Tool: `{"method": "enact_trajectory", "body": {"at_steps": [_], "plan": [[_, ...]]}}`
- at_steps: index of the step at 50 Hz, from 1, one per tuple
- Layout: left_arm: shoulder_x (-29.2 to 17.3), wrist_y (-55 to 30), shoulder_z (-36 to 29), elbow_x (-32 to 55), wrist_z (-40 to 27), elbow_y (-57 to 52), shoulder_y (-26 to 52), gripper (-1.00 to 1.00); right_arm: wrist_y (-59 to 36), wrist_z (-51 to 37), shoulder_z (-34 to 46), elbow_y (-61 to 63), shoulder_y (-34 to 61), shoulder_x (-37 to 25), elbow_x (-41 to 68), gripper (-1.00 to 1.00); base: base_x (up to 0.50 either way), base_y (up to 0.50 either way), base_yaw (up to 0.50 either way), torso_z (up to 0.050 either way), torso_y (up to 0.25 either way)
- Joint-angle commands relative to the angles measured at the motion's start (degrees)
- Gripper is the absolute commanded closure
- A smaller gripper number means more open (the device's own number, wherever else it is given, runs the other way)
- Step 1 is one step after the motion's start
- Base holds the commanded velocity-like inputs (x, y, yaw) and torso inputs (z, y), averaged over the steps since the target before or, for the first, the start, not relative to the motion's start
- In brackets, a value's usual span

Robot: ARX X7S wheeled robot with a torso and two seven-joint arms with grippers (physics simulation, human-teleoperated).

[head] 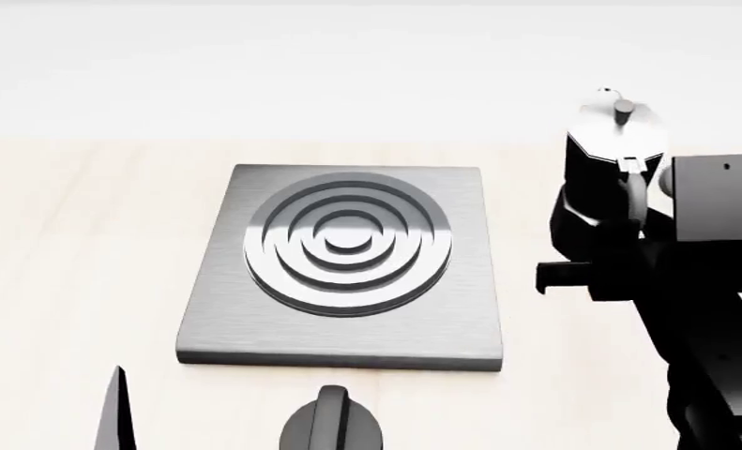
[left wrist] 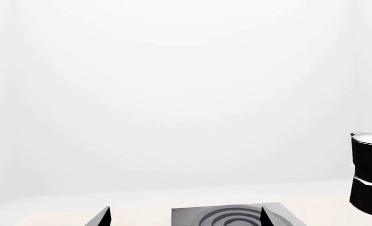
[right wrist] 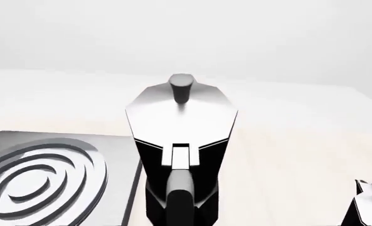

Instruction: Put both moka pots on the stove.

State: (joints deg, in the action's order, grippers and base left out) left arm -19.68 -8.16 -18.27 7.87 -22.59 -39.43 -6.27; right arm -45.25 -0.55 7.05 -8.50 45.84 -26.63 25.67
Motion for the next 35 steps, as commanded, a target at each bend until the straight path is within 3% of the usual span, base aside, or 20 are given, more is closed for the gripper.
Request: {"method": "enact_trajectory", "body": {"at_steps": [1,13,20,35], "plan": [[-0.2,-0.2,-0.2,0.3,-0.2,-0.1,0.1,-1.0,0.7,-0.9,1.0,9.2,1.5,1.3,-0.2,1.0,0.0,0.0,0.0,0.0,0.0],[-0.6,-0.3,-0.2,1.0,-0.2,-0.2,0.2,-1.0,7.2,1.2,7.9,3.5,4.3,5.7,-4.4,1.0,0.0,0.0,0.0,0.0,0.001],[-0.7,-0.6,-0.4,1.2,-0.3,-0.2,0.2,-1.0,6.2,0.9,9.0,4.5,6.2,8.2,-3.8,1.0,0.0,0.0,0.0,0.0,0.001],[-1.0,-0.3,-0.2,1.7,-0.4,0.2,0.5,-1.0,16.3,4.1,13.1,-11.1,11.6,15.9,-6.2,1.0,0.0,0.0,0.0,0.0,0.001]]}}
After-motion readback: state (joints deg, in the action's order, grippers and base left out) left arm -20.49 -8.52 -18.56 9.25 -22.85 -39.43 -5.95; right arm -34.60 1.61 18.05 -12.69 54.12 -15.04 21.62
